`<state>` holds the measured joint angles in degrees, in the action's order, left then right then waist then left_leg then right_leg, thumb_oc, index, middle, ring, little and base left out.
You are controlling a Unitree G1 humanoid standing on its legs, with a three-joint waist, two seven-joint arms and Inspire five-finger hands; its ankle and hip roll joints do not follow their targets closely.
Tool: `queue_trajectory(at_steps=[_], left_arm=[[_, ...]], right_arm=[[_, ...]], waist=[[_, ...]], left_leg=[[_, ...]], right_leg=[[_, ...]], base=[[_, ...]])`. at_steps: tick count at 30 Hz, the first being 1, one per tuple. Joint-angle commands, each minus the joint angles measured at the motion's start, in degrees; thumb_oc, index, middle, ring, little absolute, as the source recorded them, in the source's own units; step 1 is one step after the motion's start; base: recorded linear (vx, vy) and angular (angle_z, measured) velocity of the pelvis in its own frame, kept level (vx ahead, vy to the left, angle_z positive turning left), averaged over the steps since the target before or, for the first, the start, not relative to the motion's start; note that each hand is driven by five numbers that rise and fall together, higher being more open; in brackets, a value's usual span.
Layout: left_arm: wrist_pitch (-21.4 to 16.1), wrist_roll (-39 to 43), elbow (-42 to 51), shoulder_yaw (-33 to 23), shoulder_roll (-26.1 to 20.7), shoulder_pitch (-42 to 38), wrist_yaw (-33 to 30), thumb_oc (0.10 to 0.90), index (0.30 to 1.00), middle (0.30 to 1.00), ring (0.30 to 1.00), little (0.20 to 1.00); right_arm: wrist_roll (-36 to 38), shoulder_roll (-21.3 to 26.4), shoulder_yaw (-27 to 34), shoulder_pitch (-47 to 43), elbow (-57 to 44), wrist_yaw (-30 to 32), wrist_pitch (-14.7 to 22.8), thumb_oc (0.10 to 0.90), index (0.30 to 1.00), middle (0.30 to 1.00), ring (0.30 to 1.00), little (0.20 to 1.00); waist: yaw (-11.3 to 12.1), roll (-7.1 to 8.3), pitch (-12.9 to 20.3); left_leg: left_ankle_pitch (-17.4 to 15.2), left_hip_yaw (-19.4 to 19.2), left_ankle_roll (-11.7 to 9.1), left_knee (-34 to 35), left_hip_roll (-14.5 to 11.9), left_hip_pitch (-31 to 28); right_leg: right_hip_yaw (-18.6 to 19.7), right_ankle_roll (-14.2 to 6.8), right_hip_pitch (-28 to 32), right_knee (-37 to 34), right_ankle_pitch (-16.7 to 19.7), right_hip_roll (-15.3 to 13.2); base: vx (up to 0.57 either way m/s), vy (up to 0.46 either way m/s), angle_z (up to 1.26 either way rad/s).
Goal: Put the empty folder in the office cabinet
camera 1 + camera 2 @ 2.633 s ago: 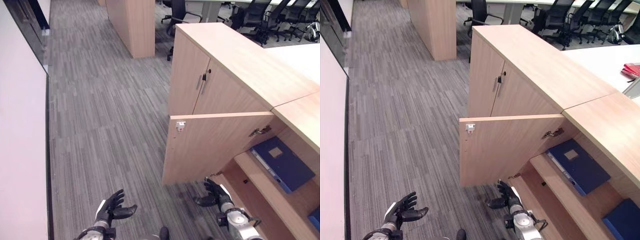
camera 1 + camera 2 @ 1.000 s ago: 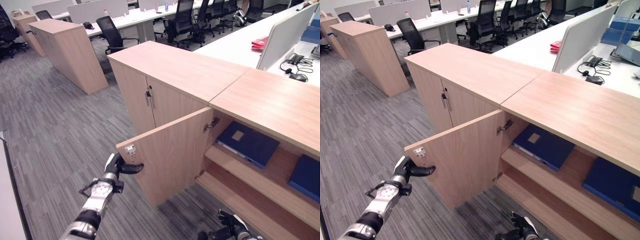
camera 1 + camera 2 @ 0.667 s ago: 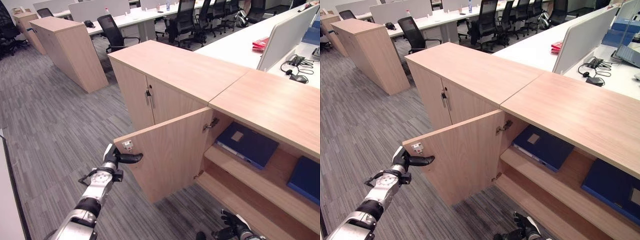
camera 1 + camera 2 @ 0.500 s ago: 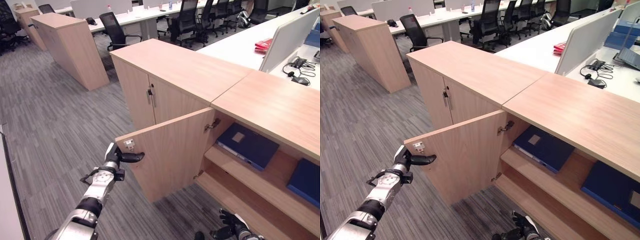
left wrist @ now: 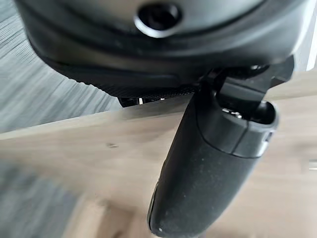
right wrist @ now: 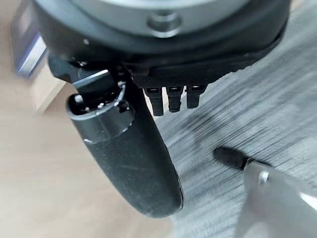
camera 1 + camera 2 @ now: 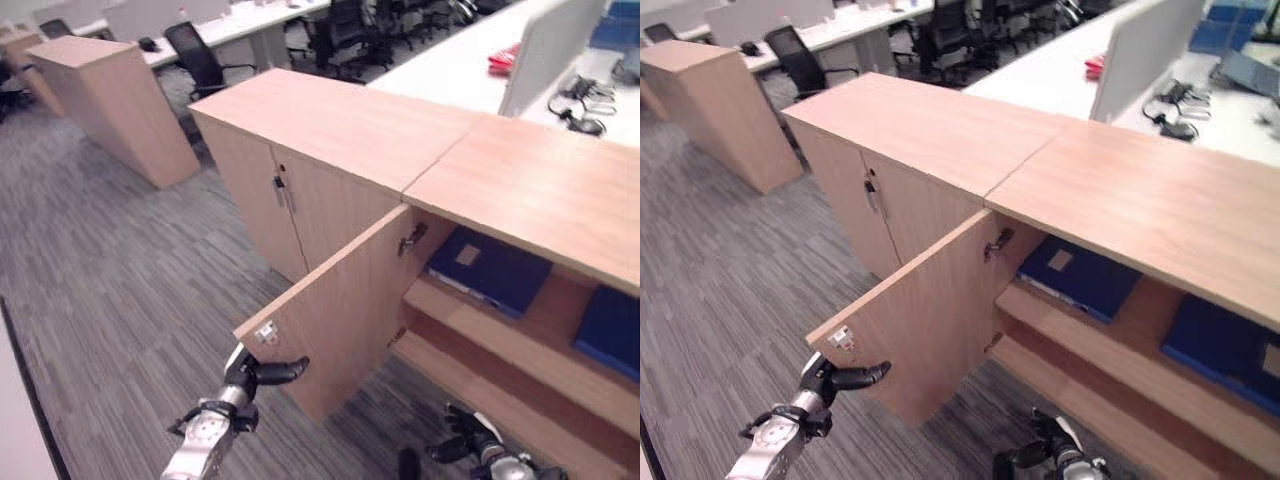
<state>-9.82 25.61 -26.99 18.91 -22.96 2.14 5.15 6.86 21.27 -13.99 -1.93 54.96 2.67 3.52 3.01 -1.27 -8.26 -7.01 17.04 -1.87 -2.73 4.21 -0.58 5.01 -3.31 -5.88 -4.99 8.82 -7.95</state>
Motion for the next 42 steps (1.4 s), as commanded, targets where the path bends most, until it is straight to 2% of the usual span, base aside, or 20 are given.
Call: queue_trajectory(at_steps=[1,2,5,6,7,8,10,15,19,20,23,28,31,33,34,35,36,38,40,42], left_arm=[[-3.5,-2.5,7.8,0.5,1.8,-4.5,4.8,0.8,0.9,0.9,0.9,0.9],[-3.0,-2.7,8.8,1.2,0.9,-3.4,5.6,0.8,0.9,0.9,0.9,0.9],[-2.7,-2.8,9.6,2.0,0.4,-2.9,5.9,0.8,0.9,0.9,0.9,0.9],[-2.2,-3.3,10.8,3.3,-0.2,-3.3,6.0,0.8,0.9,0.9,0.9,0.9],[-2.1,-3.3,10.8,3.4,-0.2,-3.3,6.0,0.8,0.9,0.9,0.9,0.9],[-1.6,-3.6,11.8,4.0,-0.6,-3.0,6.5,0.8,0.9,0.9,0.9,0.9],[-1.5,-4.1,12.3,4.1,-0.8,-2.5,6.8,0.8,0.9,0.9,0.9,0.9],[-1.3,-3.5,13.1,2.8,0.8,0.5,7.3,0.8,0.9,0.9,0.9,0.9],[-1.3,-3.4,11.7,2.4,1.8,0.2,6.5,0.8,0.9,0.9,0.9,0.9],[-1.3,-3.0,9.7,1.9,2.3,-0.4,5.7,0.8,0.9,0.9,0.9,0.9],[-1.2,-2.7,7.2,1.2,3.2,-1.3,4.7,0.8,0.9,0.9,0.9,0.9],[-0.7,-1.7,3.3,-0.5,5.1,-3.7,2.0,0.8,0.9,0.9,0.9,0.9],[-0.8,-1.2,1.5,-1.6,5.6,-5.4,0.0,0.8,0.9,0.9,0.9,0.9],[-1.1,-1.6,0.9,-2.0,5.8,-6.2,-1.0,0.8,0.9,0.9,0.9,0.9],[-1.3,-1.2,-0.7,-2.7,6.2,-6.7,-2.1,0.8,0.9,0.9,0.9,0.9],[-1.3,-1.2,-0.7,-2.8,6.2,-6.8,-2.1,0.8,0.9,0.9,0.9,0.9],[-1.4,-0.9,-1.4,-3.2,6.4,-7.0,-2.8,0.8,0.9,0.9,0.9,0.9],[-1.9,0.3,-3.3,-5.2,6.9,-8.2,-4.6,0.8,0.9,0.9,0.9,0.9],[-2.4,0.5,-4.6,-6.7,6.1,-9.5,-5.9,0.8,0.9,0.9,0.9,0.9],[-2.9,1.1,-7.4,-9.1,4.3,-11.3,-7.5,0.8,0.9,0.9,0.9,0.9]], right_arm=[[-0.4,0.2,-1.0,-2.0,-1.5,0.6,2.4,0.8,0.9,0.9,0.9,0.9],[-0.2,-0.4,-0.6,-3.0,-2.2,0.9,2.4,0.8,0.9,0.9,0.9,0.9],[1.2,-1.8,0.0,-4.8,-2.3,1.7,2.5,0.8,0.9,0.9,0.9,0.9],[2.5,-3.6,1.0,-7.0,-1.7,2.6,2.3,0.8,0.9,0.9,0.9,0.9],[2.5,-3.6,1.0,-7.0,-1.7,2.6,2.3,0.8,0.9,0.9,0.9,0.9],[2.7,-5.1,0.5,-8.2,-1.0,2.7,2.1,0.8,0.9,0.9,0.9,0.9],[2.1,-6.1,-0.9,-8.4,-1.3,2.2,2.2,0.8,0.9,0.9,0.9,0.9],[0.6,-6.5,-1.0,-6.3,1.0,2.3,1.6,0.8,0.9,0.9,0.9,0.9],[0.8,-6.3,-0.6,-5.2,1.5,2.1,1.1,0.8,0.9,0.9,0.9,0.9],[1.4,-6.3,0.0,-4.4,2.8,2.1,0.8,0.8,0.9,0.9,0.9,0.9],[1.9,-6.0,0.7,-3.2,4.2,2.2,0.7,0.8,0.9,0.9,0.9,0.9],[3.7,-5.4,3.3,-1.1,8.6,3.0,0.4,0.8,0.9,0.9,0.9,0.9],[4.7,-5.0,3.9,-0.5,9.7,3.5,0.4,0.8,0.9,0.9,0.9,0.9],[4.7,-4.6,3.6,-0.4,10.5,3.8,0.4,0.8,0.9,0.9,0.9,0.9],[4.1,-4.2,2.8,-0.4,10.8,3.8,0.3,0.8,0.9,0.9,0.9,0.9],[4.1,-4.2,2.8,-0.4,10.8,3.8,0.3,0.8,0.9,0.9,0.9,0.9],[4.0,-3.9,2.6,-0.5,11.1,3.7,0.0,0.8,0.9,0.9,0.9,0.9],[3.5,-3.5,2.0,-0.8,11.8,3.6,-0.2,0.8,0.9,0.9,0.9,0.9],[3.2,-3.4,1.7,-1.5,12.1,3.7,-0.1,0.8,0.9,0.9,0.9,0.9],[2.8,-3.6,0.9,-2.3,11.7,3.5,-0.1,0.8,0.9,0.9,0.9,0.9]], waist=[[-1.9,-1.84,1.8],[-1.8,-1.63,1.6],[-1.9,-1.75,0.8],[-1.0,-2.63,0.2],[-1.0,-2.59,0.1],[0.0,-3.17,0.6],[0.5,-2.97,1.4],[1.4,-2.18,3.3],[-0.1,-2.19,3.6],[-1.2,-2.06,3.7],[-2.2,-1.63,4.3],[-4.8,-1.78,5.0],[-6.3,-2.06,4.8],[-6.4,-2.41,4.3],[-5.9,-2.21,3.5],[-6.0,-2.16,3.6],[-5.4,-1.61,3.4],[-3.0,-0.23,2.8],[-1.3,-0.03,2.7],[-0.7,-0.03,2.1]], left_leg=[[1.7,-9.0,-2.9,0.2,-6.0,-1.7],[2.0,-11.5,-2.2,1.4,-6.1,-2.4],[2.3,-14.1,-1.1,2.9,-6.4,-3.4],[2.5,-17.4,-1.0,3.9,-7.3,-3.6],[2.4,-17.3,-1.0,3.9,-7.2,-3.7],[2.9,-21.3,-1.0,4.2,-7.9,-3.3],[4.2,-24.7,-0.5,5.0,-7.8,-3.2],[3.8,-29.4,-0.4,7.1,-6.3,-5.0],[4.4,-31.2,-1.2,7.2,-7.6,-5.1],[4.1,-32.1,-1.7,7.1,-8.7,-5.8],[4.7,-33.2,-2.5,7.1,-9.8,-6.3],[6.1,-34.5,-4.6,6.5,-13.7,-7.9],[7.1,-35.0,-6.2,2.5,-17.1,-7.3],[10.8,-33.5,-7.3,-2.6,-19.6,-5.8],[13.1,-29.1,-7.0,-8.3,-20.1,-4.4],[13.3,-29.0,-7.0,-8.2,-20.0,-4.2],[12.7,-26.6,-6.1,-9.6,-19.0,-3.0],[7.9,-20.0,-5.1,-6.9,-14.3,0.7],[9.0,-15.9,-5.0,-3.2,-10.9,5.3],[10.0,-15.3,-5.4,-1.0,-10.0,6.8]], right_leg=[[-4.6,-5.8,7.7,3.7,-10.0,0.1],[-3.4,-6.2,5.6,6.6,-10.1,0.2],[-3.4,-7.0,2.3,11.0,-10.3,0.6],[-12.6,-8.2,-0.6,14.6,-9.3,-2.8],[-12.7,-8.3,-0.7,15.0,-9.6,-2.9],[-25.3,-6.9,0.6,16.8,-10.2,-8.0],[-30.5,-6.5,2.0,17.3,-9.5,-10.2],[-29.5,-9.2,4.4,14.0,-6.8,-13.2],[-25.2,-9.5,4.3,9.6,-4.7,-12.5],[-23.0,-9.6,4.7,7.1,-4.5,-11.5],[-22.1,-9.3,5.5,5.3,-4.5,-10.2],[-20.8,-7.8,6.3,4.6,-6.7,-5.9],[-19.6,-6.1,6.8,4.2,-8.6,-2.9],[-17.9,-4.7,8.1,2.7,-9.2,-0.3],[-16.5,-3.8,9.7,1.5,-10.0,1.2],[-16.5,-3.8,9.4,1.5,-9.9,1.2],[-15.7,-3.6,9.8,1.2,-10.2,1.1],[-13.1,-3.8,11.0,1.0,-11.3,0.6],[-11.7,-3.8,12.2,0.5,-11.7,1.0],[-10.3,-3.7,13.0,0.6,-12.5,1.6]], base=[[0.01,0.227,-1.84],[-0.02,0.131,-1.65],[-0.09,0.075,-1.36],[-0.11,0.012,-0.52],[-0.19,0.009,-0.88],[-0.1,0.0,-0.95],[-0.12,-0.004,-0.82],[-0.02,-0.066,-0.94],[0.04,-0.205,-0.55],[0.03,-0.162,-0.5],[0.1,-0.23,-0.53],[0.1,-0.215,-0.36],[0.06,-0.201,-0.28],[0.12,-0.217,-0.37],[0.11,-0.148,-0.7],[0.14,-0.113,-0.88],[0.13,-0.039,-1.07],[0.22,-0.028,-0.8],[0.18,0.002,-0.44],[0.14,0.015,-0.47]])
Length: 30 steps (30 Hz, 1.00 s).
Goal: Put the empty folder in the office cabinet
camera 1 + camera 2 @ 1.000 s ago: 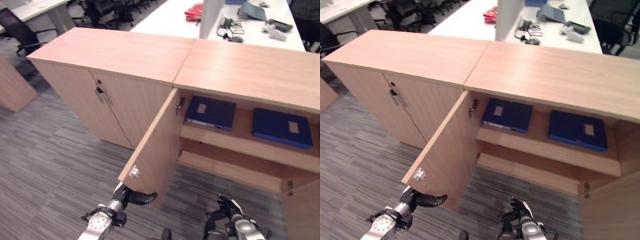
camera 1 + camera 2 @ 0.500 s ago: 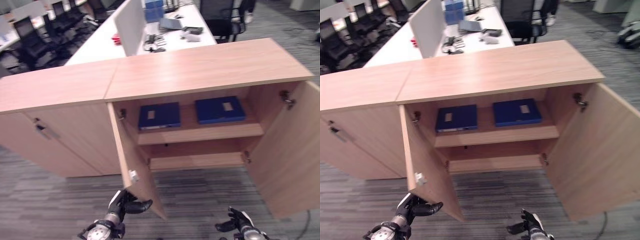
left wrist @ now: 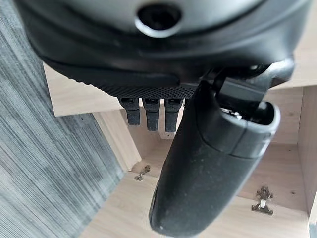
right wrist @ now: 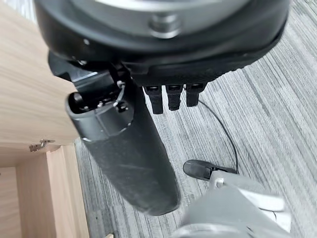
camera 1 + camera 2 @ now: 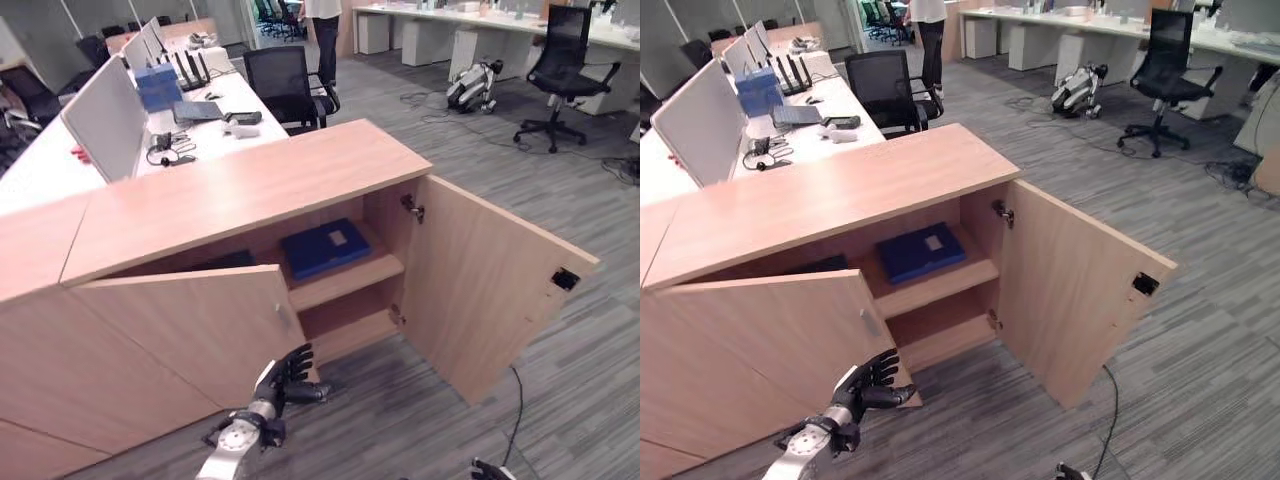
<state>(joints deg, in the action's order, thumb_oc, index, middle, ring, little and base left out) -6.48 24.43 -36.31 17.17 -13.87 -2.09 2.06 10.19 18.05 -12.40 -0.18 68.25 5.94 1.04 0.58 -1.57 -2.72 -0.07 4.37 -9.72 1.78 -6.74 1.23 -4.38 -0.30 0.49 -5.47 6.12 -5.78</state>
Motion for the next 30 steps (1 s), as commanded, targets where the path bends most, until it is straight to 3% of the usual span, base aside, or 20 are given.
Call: queue_trajectory(at_steps=[1,4,6,9,14,15,25,30], left_arm=[[-6.5,2.3,-0.2,-8.8,-6.2,-8.8,-5.2,0.8,0.9,0.9,0.9,0.9],[-6.8,2.8,-6.3,-13.0,-10.7,-12.0,-7.1,0.8,0.9,0.9,0.9,0.9],[-6.6,2.9,-16.7,-17.1,-19.8,-16.5,-7.5,0.8,0.9,0.9,0.9,0.9],[-6.2,1.8,-22.8,-18.7,-26.1,-19.9,-7.4,0.8,0.9,0.9,0.9,0.9],[-5.7,-0.3,-27.3,-19.8,-33.8,-23.2,-7.0,0.8,0.9,0.9,0.9,0.9],[-5.5,-2.8,-29.1,-19.0,-38.8,-26.2,-7.0,0.8,0.9,0.9,0.9,0.9],[-5.8,-3.9,-28.4,-18.9,-43.6,-28.9,-7.3,0.8,0.9,0.9,0.9,0.9],[-6.9,0.4,-21.2,-20.9,-38.5,-25.7,-8.1,0.8,0.9,0.9,0.9,0.9]], right_arm=[[-0.7,-0.6,-1.2,-3.9,-2.2,-0.1,2.6,0.8,0.9,0.9,0.9,0.9],[-0.8,-0.8,-1.8,-3.5,-3.8,-1.1,3.2,0.8,0.9,0.9,0.9,0.9],[-0.5,-1.0,-2.9,-2.3,-5.8,-2.9,4.1,0.8,0.9,0.9,0.9,0.9],[-0.1,-0.7,-3.4,-1.1,-6.5,-4.1,4.5,0.8,0.9,0.9,0.9,0.9],[0.4,-0.6,-3.3,0.2,-6.8,-5.1,4.7,0.8,0.9,0.9,0.9,0.9],[1.2,-0.6,-3.0,0.8,-6.3,-5.7,4.8,0.8,0.9,0.9,0.9,0.9],[1.9,-1.4,-2.4,0.9,-5.0,-6.3,4.4,0.8,0.9,0.9,0.9,0.9],[1.7,-3.0,-2.7,-0.7,-4.7,-5.8,4.1,0.8,0.9,0.9,0.9,0.9]], waist=[[1.6,0.25,-3.5],[0.9,-0.01,-2.2],[-0.3,0.61,-1.0],[-0.9,1.52,-0.3],[-1.1,3.41,0.3],[-0.9,5.17,0.5],[0.1,7.04,0.3],[1.6,6.01,-1.4]], left_leg=[[3.3,-3.1,2.4,-5.2,0.7,4.5],[3.0,-4.5,2.6,-2.2,0.3,1.1],[3.0,-7.7,3.1,1.9,0.0,-4.0],[2.4,-9.2,3.5,2.4,0.0,-5.1],[1.3,-10.9,4.1,2.8,0.2,-6.2],[0.4,-11.8,4.7,3.0,0.4,-6.6],[-1.5,-12.6,6.2,3.1,1.3,-8.2],[-1.9,-13.1,7.2,3.1,1.0,-9.1]], right_leg=[[-0.5,-6.8,7.3,1.1,-10.1,-0.4],[0.3,-7.0,8.1,1.0,-10.3,-0.3],[1.4,-7.7,8.1,1.6,-10.2,-0.2],[1.9,-8.4,7.7,2.6,-10.2,-0.4],[2.3,-9.5,6.9,3.9,-10.1,-0.8],[2.5,-10.6,5.9,5.4,-9.7,-1.2],[1.7,-12.7,3.5,10.7,-9.1,-1.6],[-2.2,-14.4,-0.4,18.7,-7.4,-1.5]], base=[[0.17,0.042,-0.32],[0.19,0.102,-1.12],[0.27,0.168,-0.56],[0.13,0.111,-0.25],[0.08,0.091,-0.12],[0.08,0.145,-0.16],[0.03,0.086,-0.05],[-0.05,0.055,-0.02]])
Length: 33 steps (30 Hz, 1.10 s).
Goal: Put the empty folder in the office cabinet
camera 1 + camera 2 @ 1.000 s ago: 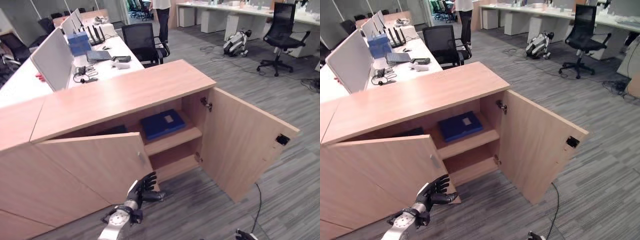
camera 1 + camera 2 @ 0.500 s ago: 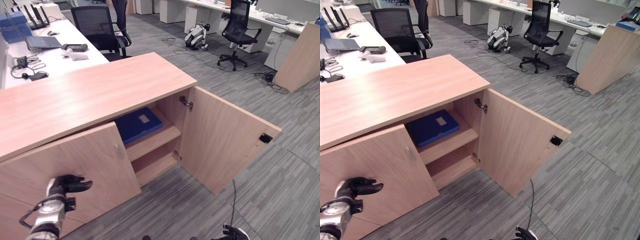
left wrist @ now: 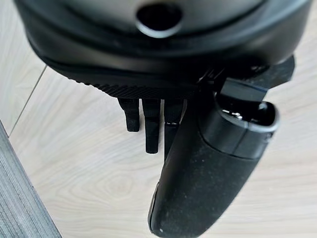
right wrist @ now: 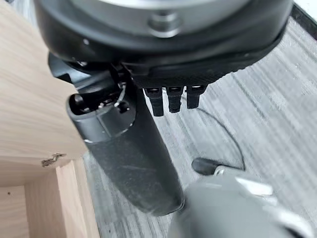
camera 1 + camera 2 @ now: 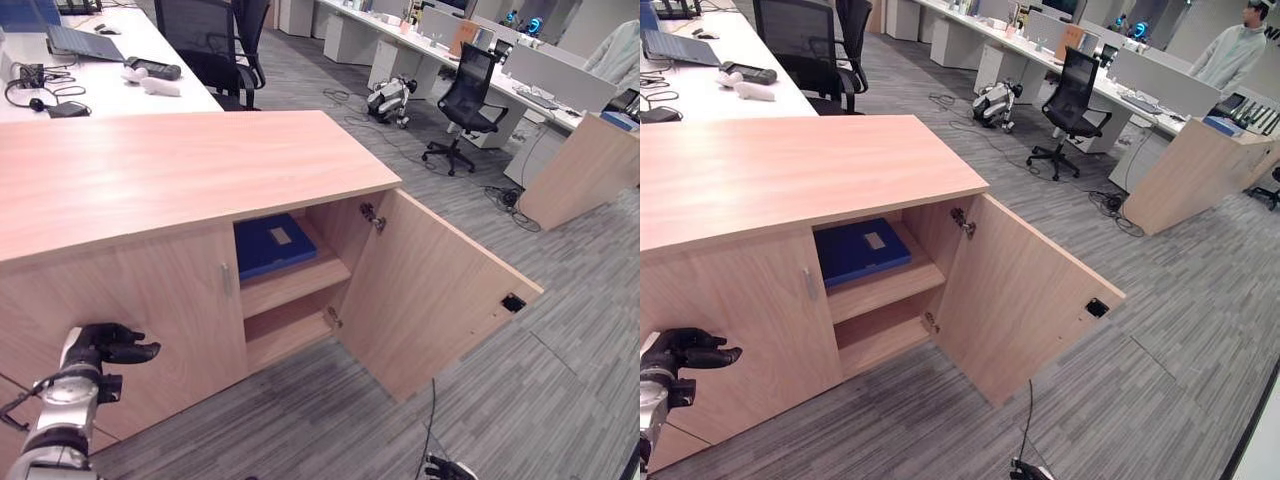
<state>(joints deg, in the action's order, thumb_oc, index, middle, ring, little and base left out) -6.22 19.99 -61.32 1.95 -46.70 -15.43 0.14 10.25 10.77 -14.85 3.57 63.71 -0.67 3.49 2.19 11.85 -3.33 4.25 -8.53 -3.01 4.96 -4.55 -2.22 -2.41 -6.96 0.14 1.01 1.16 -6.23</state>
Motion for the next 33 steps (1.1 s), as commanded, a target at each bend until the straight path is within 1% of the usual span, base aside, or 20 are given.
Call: queue_trajectory(at_steps=[1,2,3,4,5,6,7,8,9,10,12,13,16,22,25,27,29,30,31,33], left_arm=[[-7.7,5.5,6.7,-6.0,-3.5,-10.6,-6.5,0.8,0.9,0.9,0.9,0.9],[-8.2,5.9,9.7,-6.1,-0.6,-8.6,-6.5,0.8,0.9,0.9,0.9,0.9],[-8.1,5.8,10.1,-6.4,-0.4,-8.3,-6.7,0.8,0.9,0.9,0.9,0.9],[-8.7,5.7,17.3,-5.3,6.0,-4.2,-6.4,0.8,0.9,0.9,0.9,0.9],[-8.8,5.5,21.0,-4.5,9.3,-1.7,-6.1,0.8,0.9,0.9,0.9,0.9],[-8.9,5.5,24.8,-3.1,12.6,1.0,-5.3,0.8,0.9,0.9,0.9,0.9],[-8.8,5.4,25.2,-3.2,12.8,1.3,-5.4,0.8,0.9,0.9,0.9,0.9],[-8.7,5.5,28.5,-1.5,15.3,3.4,-4.0,0.8,0.9,0.9,0.9,0.9],[-8.6,5.4,31.0,0.4,17.5,4.6,-2.9,0.8,0.9,0.9,0.9,0.9],[-8.3,5.0,33.0,3.9,21.5,6.9,-1.2,0.8,0.9,0.9,0.9,0.9],[-8.0,5.4,33.2,5.9,23.9,9.0,0.5,0.8,0.9,0.9,0.9,0.9],[-7.9,5.4,33.5,7.5,24.8,10.0,1.8,0.8,0.9,0.9,0.9,0.9],[-6.6,4.2,33.0,10.1,26.5,13.4,3.7,0.8,0.9,0.9,0.9,0.9],[-4.6,1.4,29.3,12.4,27.1,17.3,6.4,0.8,0.9,0.9,0.9,0.9],[-3.8,1.0,26.7,12.4,27.6,17.6,6.5,0.8,0.9,0.9,0.9,0.9],[-3.5,0.7,25.3,12.3,27.8,17.9,6.4,0.8,0.9,0.9,0.9,0.9],[-3.3,0.3,23.4,11.9,28.2,18.5,6.2,0.8,0.9,0.9,0.9,0.9],[-3.2,0.3,22.9,12.0,28.5,18.4,5.9,0.8,0.9,0.9,0.9,0.9],[-3.2,0.1,22.3,12.0,28.7,18.1,5.6,0.8,0.9,0.9,0.9,0.9],[-3.2,-0.1,21.4,11.9,28.9,18.1,5.4,0.8,0.9,0.9,0.9,0.9]], right_arm=[[1.7,3.8,0.1,-4.7,-0.2,1.0,1.6,0.8,0.9,0.9,0.9,0.9],[1.7,3.2,0.6,-5.0,-0.2,1.2,1.5,0.8,0.9,0.9,0.9,0.9],[1.6,3.3,0.5,-4.9,-0.2,1.2,1.5,0.8,0.9,0.9,0.9,0.9],[1.1,2.5,1.8,-5.5,0.3,1.9,1.2,0.8,0.9,0.9,0.9,0.9],[0.8,2.1,2.5,-5.5,0.6,2.1,0.9,0.8,0.9,0.9,0.9,0.9],[0.5,1.8,2.8,-5.7,0.6,2.3,0.7,0.8,0.9,0.9,0.9,0.9],[0.5,1.9,2.9,-5.5,0.6,2.3,0.6,0.8,0.9,0.9,0.9,0.9],[0.4,1.9,3.2,-5.7,0.7,2.4,0.6,0.8,0.9,0.9,0.9,0.9],[0.4,2.0,3.5,-6.1,0.9,2.6,0.5,0.8,0.9,0.9,0.9,0.9],[0.5,2.5,4.4,-6.5,1.1,3.1,0.2,0.8,0.9,0.9,0.9,0.9],[1.1,2.5,5.3,-5.6,1.1,3.0,0.2,0.8,0.9,0.9,0.9,0.9],[1.3,2.5,5.6,-5.0,1.3,2.8,0.1,0.8,0.9,0.9,0.9,0.9],[0.9,3.1,6.6,-3.8,2.3,2.6,0.1,0.8,0.9,0.9,0.9,0.9],[-0.8,6.1,6.6,-2.7,5.3,2.5,0.3,0.8,0.9,0.9,0.9,0.9],[-0.6,7.9,7.6,-3.2,6.9,3.0,0.3,0.8,0.9,0.9,0.9,0.9],[0.4,8.7,8.0,-3.5,6.6,3.1,0.5,0.8,0.9,0.9,0.9,0.9],[1.0,9.1,7.8,-3.3,6.0,3.0,0.8,0.8,0.9,0.9,0.9,0.9],[1.4,9.6,7.8,-3.7,5.7,3.2,0.8,0.8,0.9,0.9,0.9,0.9],[1.6,10.0,7.8,-4.1,5.5,3.5,0.9,0.8,0.9,0.9,0.9,0.9],[1.8,10.7,7.8,-5.2,5.2,3.5,0.9,0.8,0.9,0.9,0.9,0.9]], waist=[[0.1,-7.69,-1.1],[0.4,-7.87,-1.6],[0.3,-7.97,-1.5],[1.4,-8.44,-2.1],[1.9,-8.4,-2.2],[2.5,-8.25,-2.3],[2.4,-8.38,-2.3],[2.9,-8.38,-2.5],[3.1,-8.4,-2.5],[2.5,-9.25,-2.8],[1.3,-9.44,-3.2],[0.9,-9.35,-3.0],[-0.2,-10.15,-1.9],[-1.7,-13.37,-1.4],[-2.2,-15.07,-1.5],[-2.5,-15.74,-1.8],[-2.7,-16.03,-2.1],[-2.1,-16.25,-3.0],[-1.9,-16.02,-3.7],[-1.9,-15.3,-4.4]], left_leg=[[-6.4,-0.1,0.6,-0.1,-1.3,-5.9],[-6.5,0.0,0.8,0.0,-1.4,-6.1],[-6.5,0.0,0.8,0.0,-1.4,-6.0],[-7.0,-0.4,0.8,0.0,-1.6,-6.4],[-7.4,-0.6,0.8,0.0,-1.4,-6.5],[-7.8,-0.9,0.7,0.0,-1.1,-6.5],[-7.8,-0.7,0.7,0.0,-1.1,-6.6],[-7.9,-0.6,0.6,0.0,-1.1,-6.6],[-8.1,-0.4,0.2,0.0,-1.1,-6.4],[-8.3,1.0,-0.5,0.0,-1.3,-6.3],[-8.7,1.7,-1.0,-0.1,-1.4,-6.9],[-9.0,1.8,-1.3,0.0,-1.2,-7.1],[-8.9,2.4,-2.0,0.0,-1.4,-7.2],[-7.2,2.9,-4.9,-1.8,-6.1,-6.6],[-3.8,3.4,-6.8,-4.6,-8.9,-6.0],[-1.7,4.0,-7.5,-7.8,-10.3,-5.0],[0.3,4.7,-8.0,-11.7,-11.2,-4.3],[3.5,6.5,-8.3,-15.6,-11.0,-2.5],[4.8,7.9,-8.4,-18.4,-10.3,-0.6],[4.7,8.6,-8.4,-21.3,-9.5,0.7]], right_leg=[[-5.2,-8.0,-0.9,13.9,-2.1,-1.1],[-6.6,-8.0,-1.8,15.6,-1.3,-1.2],[-6.6,-8.0,-1.9,15.8,-1.4,-1.3],[-10.7,-8.0,-3.9,18.2,0.4,-3.0],[-13.2,-8.0,-4.1,17.6,1.0,-5.0],[-15.7,-8.0,-3.5,14.6,0.6,-7.4],[-15.9,-8.0,-3.2,14.5,0.5,-7.4],[-17.3,-7.2,-2.6,11.5,0.9,-8.7],[-17.5,-6.8,-2.5,8.1,1.7,-9.6],[-14.5,-6.6,-4.3,4.6,3.6,-11.2],[-10.5,-7.2,-5.2,3.3,5.1,-11.9],[-9.7,-7.3,-4.6,2.2,5.3,-12.0],[-9.9,-7.1,-3.5,1.7,4.9,-11.6],[-11.6,-5.1,-1.3,-1.4,2.1,-7.5],[-12.3,-3.3,-0.1,-1.6,0.1,-4.8],[-12.4,-2.0,1.0,-2.0,-1.2,-3.1],[-12.2,-0.7,2.7,-3.1,-2.1,-1.7],[-12.0,-0.4,3.8,-4.0,-2.1,-1.3],[-12.1,-0.1,4.5,-4.8,-2.0,-1.4],[-12.2,0.3,5.5,-5.5,-2.5,-1.7]], base=[[-0.03,0.023,-0.08],[-0.03,0.023,-0.08],[-0.05,0.001,0.0],[-0.03,-0.029,-0.03],[-0.01,-0.06,-0.23],[0.02,-0.053,-0.34],[0.03,-0.082,-0.24],[0.04,-0.111,0.03],[0.1,-0.188,0.13],[0.13,-0.197,0.06],[0.13,-0.191,0.14],[0.08,-0.124,0.28],[0.14,-0.153,0.26],[0.09,-0.199,-0.01],[0.07,-0.16,-0.09],[0.07,-0.166,-0.01],[0.08,-0.154,-0.06],[0.05,-0.133,-0.16],[0.03,-0.109,-0.13],[0.06,-0.077,-0.14]])
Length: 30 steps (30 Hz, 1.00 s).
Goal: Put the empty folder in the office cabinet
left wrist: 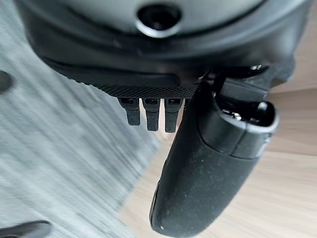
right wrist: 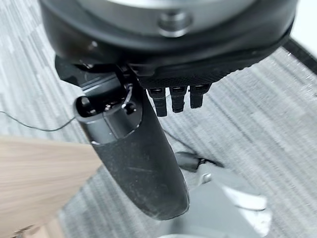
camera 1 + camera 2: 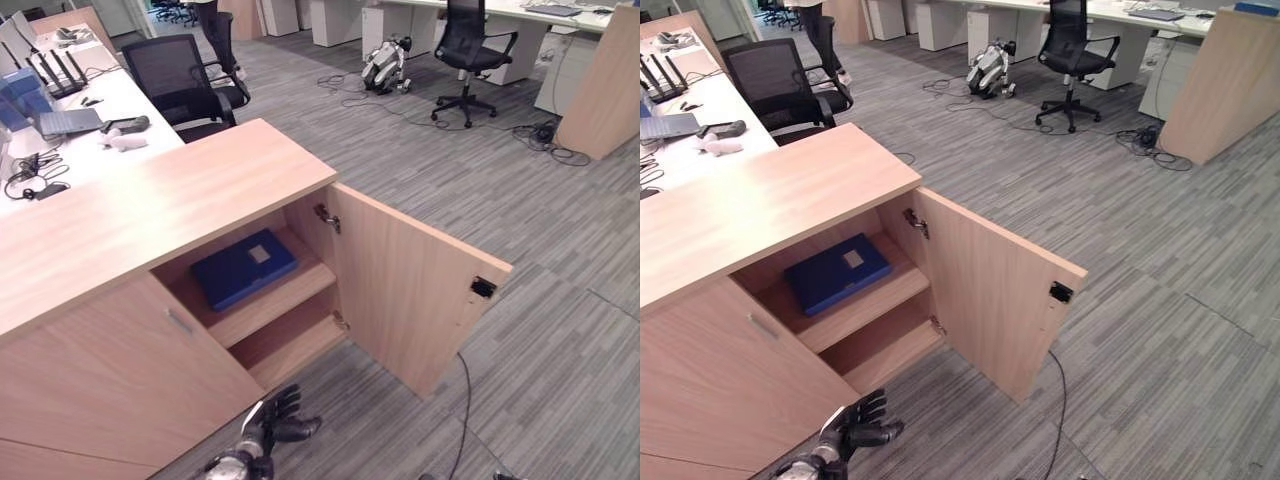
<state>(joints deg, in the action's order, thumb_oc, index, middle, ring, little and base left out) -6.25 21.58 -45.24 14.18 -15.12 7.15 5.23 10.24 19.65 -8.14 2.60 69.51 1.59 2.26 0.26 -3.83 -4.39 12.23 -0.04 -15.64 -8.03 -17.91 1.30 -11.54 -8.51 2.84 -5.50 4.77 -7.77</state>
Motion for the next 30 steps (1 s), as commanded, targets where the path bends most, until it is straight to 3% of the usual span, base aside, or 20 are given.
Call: queue_trajectory(at_steps=[1,4,5,6,12,14,19,30], left_arm=[[-3.2,-2.0,4.2,-0.5,-2.5,-4.3,0.0,0.8,0.9,0.9,0.9,0.9],[-3.1,-2.5,2.3,-0.8,-2.2,-4.4,-0.2,0.8,0.9,0.9,0.9,0.9],[-3.1,-3.7,-0.1,-0.5,-1.8,-4.5,-0.6,0.8,0.9,0.9,0.9,0.9],[-3.1,-4.7,-2.5,0.0,-1.6,-4.7,-0.9,0.8,0.9,0.9,0.9,0.9],[-3.1,-10.5,-11.5,0.7,-2.9,-2.3,-1.2,0.8,0.9,0.9,0.9,0.9],[-2.9,-11.9,-15.0,1.3,-3.3,-1.8,-1.3,0.8,0.9,0.9,0.9,0.9],[-2.5,-12.4,-17.2,1.6,-3.3,-1.7,-1.6,0.8,0.9,0.9,0.9,0.9],[-2.2,-12.6,-17.4,1.4,-3.7,-1.1,-2.3,0.8,0.9,0.9,0.9,0.9]], right_arm=[[2.0,1.8,0.9,-4.6,-1.0,1.3,2.1,0.8,0.9,0.9,0.9,0.9],[2.1,2.1,0.6,-5.1,-1.2,1.3,2.0,0.8,0.9,0.9,0.9,0.9],[2.7,2.5,0.4,-6.0,-2.3,1.3,2.4,0.8,0.9,0.9,0.9,0.9],[3.8,2.5,0.2,-7.2,-3.4,1.7,2.9,0.8,0.9,0.9,0.9,0.9],[7.2,4.9,-1.1,-20.3,-10.6,3.5,5.3,0.8,0.9,0.9,0.9,0.9],[8.2,6.5,-2.2,-27.1,-12.1,4.3,6.1,0.8,0.9,0.9,0.9,0.9],[8.1,6.8,-4.2,-33.3,-15.1,5.6,6.8,0.8,0.9,0.9,0.9,0.9],[10.8,5.5,-4.4,-38.3,-21.1,7.1,8.2,0.8,0.9,0.9,0.9,0.9]], waist=[[0.1,0.64,-3.6],[0.7,0.86,-3.7],[1.4,1.26,-3.2],[2.4,1.55,-3.4],[3.3,0.92,-0.4],[4.0,1.4,0.7],[4.5,2.03,1.3],[5.6,2.83,1.7]], left_leg=[[-3.3,0.0,4.4,-8.6,3.8,-2.4],[-4.8,0.2,5.1,-6.4,4.8,-1.4],[-9.2,0.0,6.4,-1.3,7.3,0.2],[-10.0,0.3,6.8,1.2,9.3,2.3],[-10.1,-2.6,8.2,11.8,9.4,-6.6],[-10.7,-3.3,8.6,12.9,9.5,-7.8],[-11.3,-3.7,9.0,13.0,9.8,-8.3],[-11.8,-3.8,9.4,13.0,9.9,-8.6]], right_leg=[[-2.7,1.8,3.0,0.9,-6.2,-0.3],[-2.4,1.6,3.4,0.7,-6.5,-0.6],[-2.3,1.4,3.8,0.5,-7.0,-0.7],[-1.7,1.1,4.6,0.5,-7.5,-0.7],[-0.9,0.5,6.0,0.7,-7.3,0.2],[-1.0,0.0,6.0,0.6,-7.0,0.0],[-0.8,-0.3,6.1,0.7,-6.7,-0.3],[-0.9,-0.6,6.1,0.9,-6.5,-0.6]], base=[[0.08,-0.029,-0.12],[0.08,-0.007,-0.11],[0.15,-0.029,0.02],[0.13,-0.024,0.18],[0.11,0.068,-0.33],[0.04,0.07,0.05],[0.01,0.034,-0.07],[-0.01,0.008,0.0]])
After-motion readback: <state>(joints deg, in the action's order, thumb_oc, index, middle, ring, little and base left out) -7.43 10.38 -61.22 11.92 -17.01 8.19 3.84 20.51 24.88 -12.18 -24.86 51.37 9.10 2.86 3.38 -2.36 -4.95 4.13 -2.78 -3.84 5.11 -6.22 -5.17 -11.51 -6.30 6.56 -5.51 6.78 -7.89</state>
